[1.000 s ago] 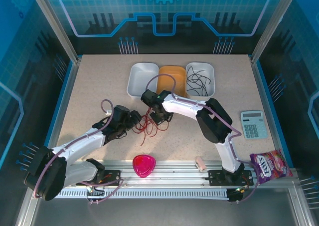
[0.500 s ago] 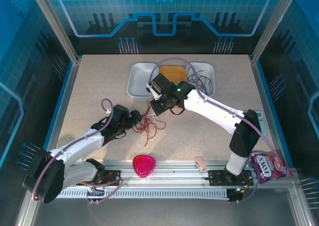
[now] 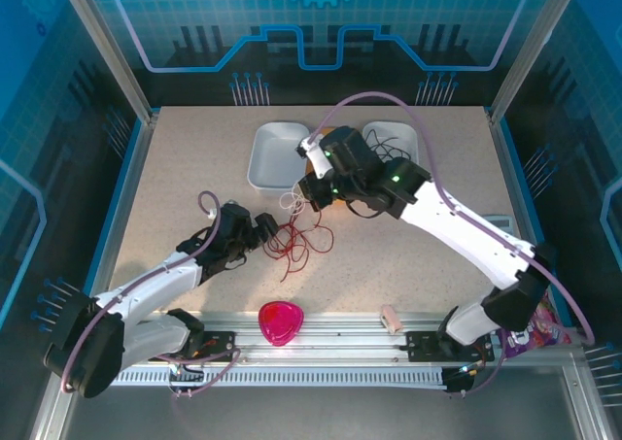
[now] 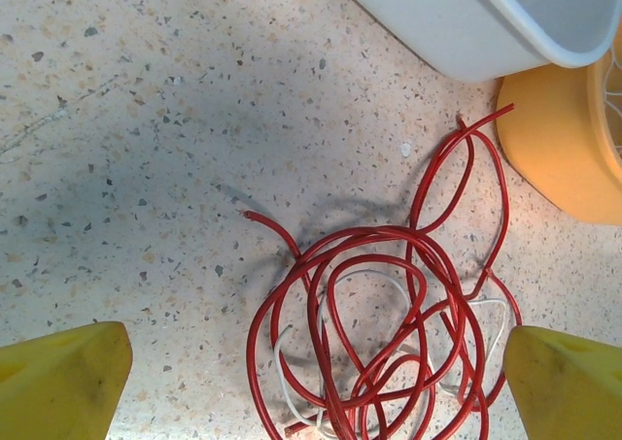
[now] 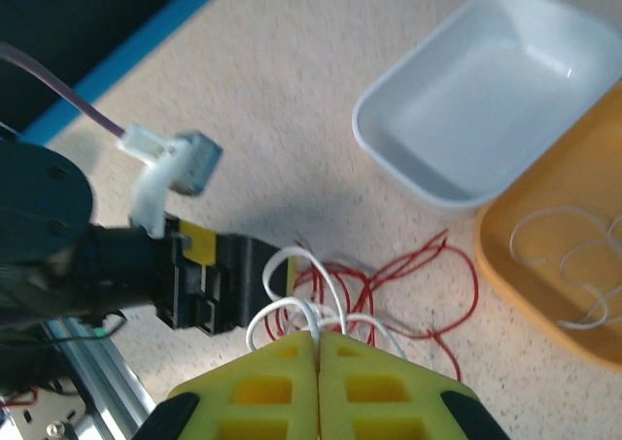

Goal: Untangle the cables

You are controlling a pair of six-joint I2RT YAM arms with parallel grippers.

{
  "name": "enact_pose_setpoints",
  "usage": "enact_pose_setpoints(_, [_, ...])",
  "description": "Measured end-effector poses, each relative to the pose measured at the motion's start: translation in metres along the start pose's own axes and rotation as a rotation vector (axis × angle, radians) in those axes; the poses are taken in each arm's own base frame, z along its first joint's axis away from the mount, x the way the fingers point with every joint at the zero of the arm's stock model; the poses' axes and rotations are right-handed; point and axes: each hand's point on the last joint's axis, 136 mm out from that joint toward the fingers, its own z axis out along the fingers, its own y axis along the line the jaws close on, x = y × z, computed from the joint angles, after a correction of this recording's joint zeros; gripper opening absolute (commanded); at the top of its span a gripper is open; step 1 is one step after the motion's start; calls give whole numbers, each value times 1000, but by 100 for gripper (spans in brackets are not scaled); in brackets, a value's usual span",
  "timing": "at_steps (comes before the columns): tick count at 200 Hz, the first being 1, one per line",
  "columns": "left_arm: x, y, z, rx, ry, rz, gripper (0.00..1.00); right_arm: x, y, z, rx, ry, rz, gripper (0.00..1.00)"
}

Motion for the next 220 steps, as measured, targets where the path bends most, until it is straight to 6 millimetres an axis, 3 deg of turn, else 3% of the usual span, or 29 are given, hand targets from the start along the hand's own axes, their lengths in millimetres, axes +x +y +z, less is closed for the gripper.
enact_pose_setpoints(41, [-2, -2, -2, 10, -6, 5, 99, -32, -8, -37, -2, -147, -1, 11])
enact_pose_setpoints(85, [-2, -4, -3, 20, -8, 19, 99, -36, -43, -30, 72, -145, 42, 10])
enact_pose_setpoints(133, [-3, -6, -5, 28, -10, 19, 99, -39, -94, 14, 192, -79, 95, 9])
enact_pose_setpoints(171, [-4, -7, -6, 34, -14, 17, 99, -41, -139, 67, 268, -13, 134, 9])
enact_pose_setpoints(220, [-4, -8, -7, 36, -16, 15, 99, -26, -197, 132, 349, 76, 187, 9])
